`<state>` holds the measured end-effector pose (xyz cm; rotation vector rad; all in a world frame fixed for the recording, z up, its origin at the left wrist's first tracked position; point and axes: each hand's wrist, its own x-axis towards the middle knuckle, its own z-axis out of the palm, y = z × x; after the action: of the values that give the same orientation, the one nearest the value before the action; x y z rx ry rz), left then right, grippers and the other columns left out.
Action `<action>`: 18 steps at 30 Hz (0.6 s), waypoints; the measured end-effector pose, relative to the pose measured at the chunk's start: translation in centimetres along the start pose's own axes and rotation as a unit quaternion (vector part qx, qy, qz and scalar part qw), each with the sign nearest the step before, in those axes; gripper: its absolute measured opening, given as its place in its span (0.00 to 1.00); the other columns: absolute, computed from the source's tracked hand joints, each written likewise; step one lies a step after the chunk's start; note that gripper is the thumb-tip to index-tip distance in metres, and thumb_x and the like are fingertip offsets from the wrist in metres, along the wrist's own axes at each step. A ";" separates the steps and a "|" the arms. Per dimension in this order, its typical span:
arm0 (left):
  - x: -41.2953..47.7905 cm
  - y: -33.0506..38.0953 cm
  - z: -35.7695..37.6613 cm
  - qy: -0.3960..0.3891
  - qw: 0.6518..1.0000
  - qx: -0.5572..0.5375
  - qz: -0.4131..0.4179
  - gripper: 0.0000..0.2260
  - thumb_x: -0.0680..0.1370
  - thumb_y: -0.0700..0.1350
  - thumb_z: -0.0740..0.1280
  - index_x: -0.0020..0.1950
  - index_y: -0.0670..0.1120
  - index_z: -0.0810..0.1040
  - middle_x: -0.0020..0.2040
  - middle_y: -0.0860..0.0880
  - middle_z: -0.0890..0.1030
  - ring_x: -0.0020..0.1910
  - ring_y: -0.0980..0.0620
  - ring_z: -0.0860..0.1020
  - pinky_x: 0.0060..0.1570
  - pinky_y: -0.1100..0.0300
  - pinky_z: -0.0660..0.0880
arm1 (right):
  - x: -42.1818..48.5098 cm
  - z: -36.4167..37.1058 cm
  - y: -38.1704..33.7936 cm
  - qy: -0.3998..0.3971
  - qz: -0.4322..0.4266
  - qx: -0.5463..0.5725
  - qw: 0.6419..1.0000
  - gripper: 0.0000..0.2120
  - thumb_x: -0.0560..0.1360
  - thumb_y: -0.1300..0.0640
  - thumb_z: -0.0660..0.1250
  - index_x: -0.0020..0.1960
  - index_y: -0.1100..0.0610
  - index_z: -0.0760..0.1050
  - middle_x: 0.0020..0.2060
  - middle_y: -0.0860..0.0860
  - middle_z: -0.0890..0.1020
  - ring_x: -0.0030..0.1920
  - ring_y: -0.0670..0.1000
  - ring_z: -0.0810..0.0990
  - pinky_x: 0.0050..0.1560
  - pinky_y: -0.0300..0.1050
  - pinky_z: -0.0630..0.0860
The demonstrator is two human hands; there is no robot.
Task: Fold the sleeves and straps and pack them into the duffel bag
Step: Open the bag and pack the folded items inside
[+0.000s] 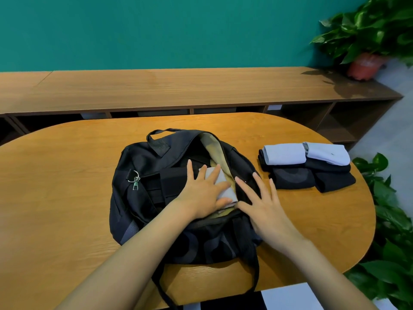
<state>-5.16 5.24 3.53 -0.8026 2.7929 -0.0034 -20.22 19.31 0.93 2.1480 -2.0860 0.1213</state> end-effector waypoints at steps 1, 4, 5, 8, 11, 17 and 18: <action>0.0 0.0 0.1 -0.002 1.000 0.007 0.008 0.25 0.81 0.66 0.47 0.76 0.60 0.60 0.81 0.46 0.46 0.78 0.37 0.46 0.68 0.28 0.35 | -0.4 0.2 0.1 0.005 0.009 0.004 1.000 0.18 0.67 0.63 0.73 0.54 0.49 0.77 0.76 0.55 0.62 0.77 0.67 0.54 0.69 0.74 0.58; -0.4 -0.8 0.4 0.000 0.999 0.030 0.025 0.24 0.81 0.66 0.48 0.73 0.59 0.64 0.80 0.47 0.52 0.78 0.38 0.49 0.68 0.28 0.37 | -1.8 0.6 0.9 0.032 0.073 0.030 0.996 0.13 0.69 0.63 0.72 0.50 0.50 0.76 0.74 0.54 0.66 0.76 0.65 0.57 0.72 0.69 0.58; -0.6 -1.2 0.4 -0.001 0.999 0.033 0.029 0.24 0.81 0.66 0.49 0.73 0.59 0.65 0.80 0.47 0.52 0.78 0.38 0.50 0.69 0.28 0.37 | -2.1 0.8 1.0 0.037 0.089 0.042 0.994 0.12 0.70 0.63 0.72 0.49 0.50 0.76 0.74 0.54 0.67 0.76 0.64 0.58 0.72 0.68 0.58; -1.2 -1.9 0.4 -0.016 0.999 0.020 0.036 0.24 0.80 0.66 0.48 0.74 0.61 0.64 0.80 0.48 0.51 0.78 0.39 0.49 0.69 0.29 0.37 | -2.4 1.5 1.0 0.051 0.099 0.079 0.991 0.11 0.71 0.63 0.70 0.48 0.49 0.76 0.74 0.52 0.67 0.77 0.62 0.57 0.74 0.65 0.55; -1.5 -2.0 -0.1 -0.008 0.999 -0.002 0.038 0.26 0.80 0.67 0.46 0.76 0.62 0.59 0.81 0.48 0.50 0.79 0.41 0.46 0.70 0.32 0.34 | -1.4 0.7 1.5 0.086 0.100 0.199 0.971 0.14 0.73 0.66 0.68 0.48 0.47 0.79 0.74 0.46 0.67 0.78 0.55 0.53 0.75 0.59 0.50; 1.2 -1.6 -1.8 0.093 0.994 -0.021 -0.049 0.31 0.82 0.62 0.48 0.80 0.46 0.50 0.81 0.43 0.49 0.79 0.45 0.45 0.76 0.45 0.39 | 7.3 -2.9 2.3 0.157 0.152 0.186 0.958 0.09 0.78 0.50 0.66 0.56 0.51 0.79 0.61 0.46 0.77 0.66 0.52 0.67 0.64 0.54 0.68; 2.0 -1.5 -1.8 0.085 0.994 -0.022 -0.067 0.33 0.82 0.62 0.49 0.80 0.43 0.50 0.80 0.42 0.49 0.79 0.44 0.46 0.76 0.46 0.39 | 9.4 -3.0 2.3 0.123 0.158 0.161 0.966 0.13 0.78 0.45 0.64 0.57 0.51 0.79 0.60 0.46 0.78 0.64 0.52 0.68 0.61 0.52 0.68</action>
<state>-6.39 2.80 4.97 -1.0466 2.8994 -0.0351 -22.03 10.48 5.49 1.8083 -2.3637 0.7691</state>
